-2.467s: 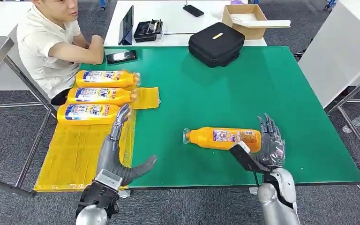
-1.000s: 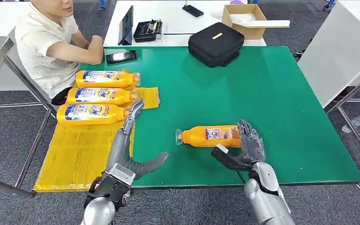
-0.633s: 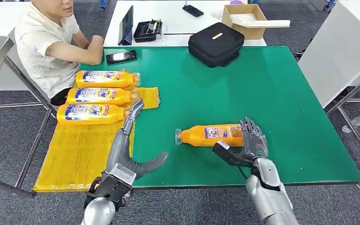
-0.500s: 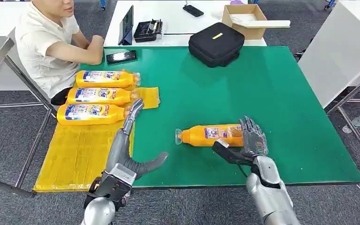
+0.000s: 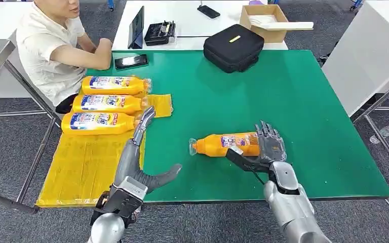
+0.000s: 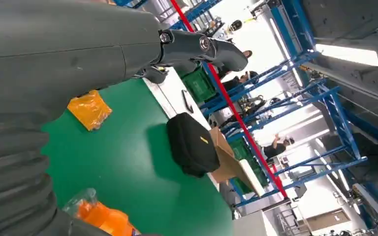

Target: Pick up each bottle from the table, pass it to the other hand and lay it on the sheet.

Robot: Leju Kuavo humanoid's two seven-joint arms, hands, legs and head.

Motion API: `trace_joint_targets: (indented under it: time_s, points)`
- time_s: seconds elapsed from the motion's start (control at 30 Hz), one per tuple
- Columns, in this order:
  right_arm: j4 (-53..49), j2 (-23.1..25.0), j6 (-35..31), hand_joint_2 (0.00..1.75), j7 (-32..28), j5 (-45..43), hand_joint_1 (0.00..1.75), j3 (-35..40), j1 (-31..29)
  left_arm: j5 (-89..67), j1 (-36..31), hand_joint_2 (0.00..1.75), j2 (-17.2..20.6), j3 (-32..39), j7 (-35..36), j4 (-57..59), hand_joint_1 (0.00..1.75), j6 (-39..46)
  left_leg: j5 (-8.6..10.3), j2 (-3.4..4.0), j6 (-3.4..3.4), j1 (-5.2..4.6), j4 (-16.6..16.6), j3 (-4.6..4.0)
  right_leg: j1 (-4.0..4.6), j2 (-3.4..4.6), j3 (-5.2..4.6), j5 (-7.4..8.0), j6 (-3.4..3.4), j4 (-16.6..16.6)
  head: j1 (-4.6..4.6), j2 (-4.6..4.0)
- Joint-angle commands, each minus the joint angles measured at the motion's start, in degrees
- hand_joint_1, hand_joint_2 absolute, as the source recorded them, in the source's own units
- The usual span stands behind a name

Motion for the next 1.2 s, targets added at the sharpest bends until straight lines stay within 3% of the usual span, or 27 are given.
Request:
trace_joint_targets:
  time_s: [0.03, 0.53, 0.57, 0.6, 0.63, 0.67, 1.2]
  points:
    - [2.59, 0.64, -0.07, 1.75, 3.29, 4.45, 0.00, 5.72, -3.53, -0.03, -0.56, 1.75, -2.16, -0.39, 0.52, 1.72, 0.00, 0.20, -0.05, 0.17, 0.01, 0.00, 0.01, 0.05, 0.02, 0.11, 0.02, 0.00, -0.11, 0.00, 0.00, 0.00]
    - [6.98, 0.57, 1.99, 1.75, -0.88, 1.23, 0.00, 8.28, -5.25, 0.16, -1.32, 1.75, -2.16, -1.10, 0.54, 2.72, 0.00, 0.27, -0.03, 0.05, 0.02, 0.02, 0.02, 0.04, 0.04, 0.00, 0.05, -0.01, -0.11, -0.02, 0.00, 0.00]
    - [7.17, 0.28, 1.92, 1.75, -1.07, 1.00, 0.26, 8.14, -5.15, 0.17, -1.35, 1.75, -2.13, -1.07, 0.53, 2.71, 0.00, 0.27, -0.10, 0.18, 0.04, 0.06, 0.03, 0.22, 0.12, 0.04, 0.25, -0.03, -0.26, -0.08, 0.00, 0.00]
    - [8.92, -0.27, 2.72, 1.75, -0.77, 0.64, 1.40, 8.41, -5.76, 0.23, -1.40, 1.75, -2.10, -1.04, 0.47, 2.74, 0.00, 0.31, -0.03, 0.06, 0.02, 0.02, 0.01, 0.06, 0.04, 0.00, 0.08, -0.01, -0.11, -0.03, 0.00, 0.00]
    - [9.90, -0.60, 2.88, 1.75, -0.61, -0.12, 1.66, 8.02, -5.96, 0.26, -1.45, 1.75, -2.08, -1.00, 0.43, 2.74, 0.00, 0.33, -0.06, 0.08, 0.03, 0.04, 0.02, 0.14, 0.08, -0.02, 0.18, -0.03, -0.18, -0.06, 0.00, 0.00]
    - [11.24, -1.34, 3.35, 1.75, -0.56, -0.76, 1.75, 7.68, -6.25, 0.34, -1.50, 1.75, -2.04, -0.97, 0.36, 2.79, 0.00, 0.31, -0.03, 0.05, 0.03, 0.02, 0.02, 0.07, 0.04, -0.03, 0.08, -0.02, -0.13, -0.03, 0.00, 0.00]
    - [18.50, -4.65, 2.72, 1.75, -0.68, -2.25, 1.75, 6.64, -7.47, 0.44, -1.72, 1.75, -1.91, -1.05, 0.11, 3.28, 0.00, 0.30, 0.00, -0.15, 0.03, 0.02, 0.00, 0.19, 0.05, -0.22, 0.24, -0.04, -0.11, -0.09, 0.00, 0.00]
